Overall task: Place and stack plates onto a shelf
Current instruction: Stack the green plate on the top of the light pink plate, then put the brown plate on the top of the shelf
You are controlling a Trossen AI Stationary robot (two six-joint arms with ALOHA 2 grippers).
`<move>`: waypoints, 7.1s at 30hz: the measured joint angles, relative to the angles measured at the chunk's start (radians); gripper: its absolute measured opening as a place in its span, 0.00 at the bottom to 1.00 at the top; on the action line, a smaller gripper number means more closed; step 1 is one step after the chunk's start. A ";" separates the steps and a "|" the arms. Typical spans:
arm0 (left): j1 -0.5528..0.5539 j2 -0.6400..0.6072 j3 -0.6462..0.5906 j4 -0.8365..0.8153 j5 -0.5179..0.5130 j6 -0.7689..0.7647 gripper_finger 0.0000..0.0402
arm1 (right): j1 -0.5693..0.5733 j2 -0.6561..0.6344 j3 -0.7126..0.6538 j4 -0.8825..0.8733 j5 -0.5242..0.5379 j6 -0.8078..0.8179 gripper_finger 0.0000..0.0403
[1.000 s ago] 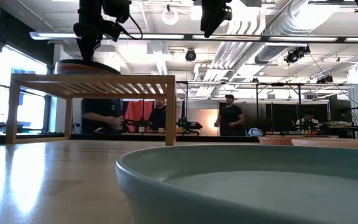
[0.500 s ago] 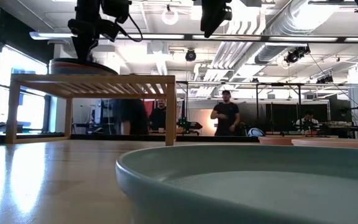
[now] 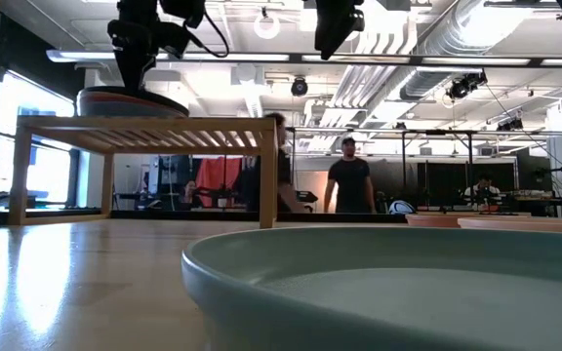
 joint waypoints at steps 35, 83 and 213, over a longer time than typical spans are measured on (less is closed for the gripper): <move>0.001 -0.023 0.068 0.002 0.040 -0.098 0.21 | 0.000 0.000 0.000 0.000 0.000 0.007 0.35; 0.263 -0.003 0.136 0.003 -0.025 -0.141 0.19 | 0.000 0.000 0.000 -0.004 0.001 0.018 0.35; -0.385 -0.172 -0.031 0.346 0.391 -0.384 0.19 | -0.268 -0.045 -1.104 0.400 0.088 0.240 0.01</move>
